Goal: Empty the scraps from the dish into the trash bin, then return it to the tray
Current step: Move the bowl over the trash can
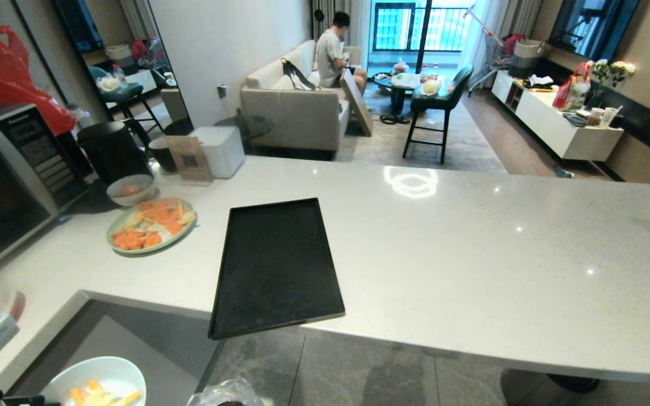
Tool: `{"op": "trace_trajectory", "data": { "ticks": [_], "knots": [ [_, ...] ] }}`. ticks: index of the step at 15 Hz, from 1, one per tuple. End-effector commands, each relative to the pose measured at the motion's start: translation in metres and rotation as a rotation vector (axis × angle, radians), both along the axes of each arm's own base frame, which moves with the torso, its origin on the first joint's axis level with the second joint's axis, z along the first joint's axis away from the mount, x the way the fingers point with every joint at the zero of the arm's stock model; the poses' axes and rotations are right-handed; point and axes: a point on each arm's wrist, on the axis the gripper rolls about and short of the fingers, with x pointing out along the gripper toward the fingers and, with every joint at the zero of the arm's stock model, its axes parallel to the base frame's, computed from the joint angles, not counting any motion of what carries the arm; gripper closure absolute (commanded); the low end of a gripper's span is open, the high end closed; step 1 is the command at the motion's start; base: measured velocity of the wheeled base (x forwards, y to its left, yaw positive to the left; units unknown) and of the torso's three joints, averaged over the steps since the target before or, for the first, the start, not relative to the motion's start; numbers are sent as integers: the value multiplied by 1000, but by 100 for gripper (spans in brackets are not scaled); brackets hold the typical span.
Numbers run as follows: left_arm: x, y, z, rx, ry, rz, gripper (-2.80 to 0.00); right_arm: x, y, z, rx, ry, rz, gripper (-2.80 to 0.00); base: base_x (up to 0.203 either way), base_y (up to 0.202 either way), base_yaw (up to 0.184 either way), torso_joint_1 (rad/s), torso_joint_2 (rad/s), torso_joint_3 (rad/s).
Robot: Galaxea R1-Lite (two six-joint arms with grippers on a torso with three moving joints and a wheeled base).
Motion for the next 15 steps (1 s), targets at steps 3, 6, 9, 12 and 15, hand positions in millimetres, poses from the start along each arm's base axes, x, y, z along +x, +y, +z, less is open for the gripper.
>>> {"op": "trace_trajectory", "data": {
  "ticks": [3,6,9,12,15],
  "knots": [
    [1,0,-1,-3,7,-5,0,0,0,0,1,1,0,0,0,0,0,0,0,0],
    [0,-1,-1,-5,10,-15,0,0,0,0,1,1,0,0,0,0,0,0,0,0],
    [2,-4,-1,-6,11,-43,0,0,0,0,1,0,0,0,0,0,0,0,0,0],
    [2,-4,-2,-8,13,-43,0,0,0,0,1,1,0,0,0,0,0,0,0,0],
    [3,-4,-2,-9,18,-44,0,0,0,0,1,1,0,0,0,0,0,0,0,0]
  ]
}}
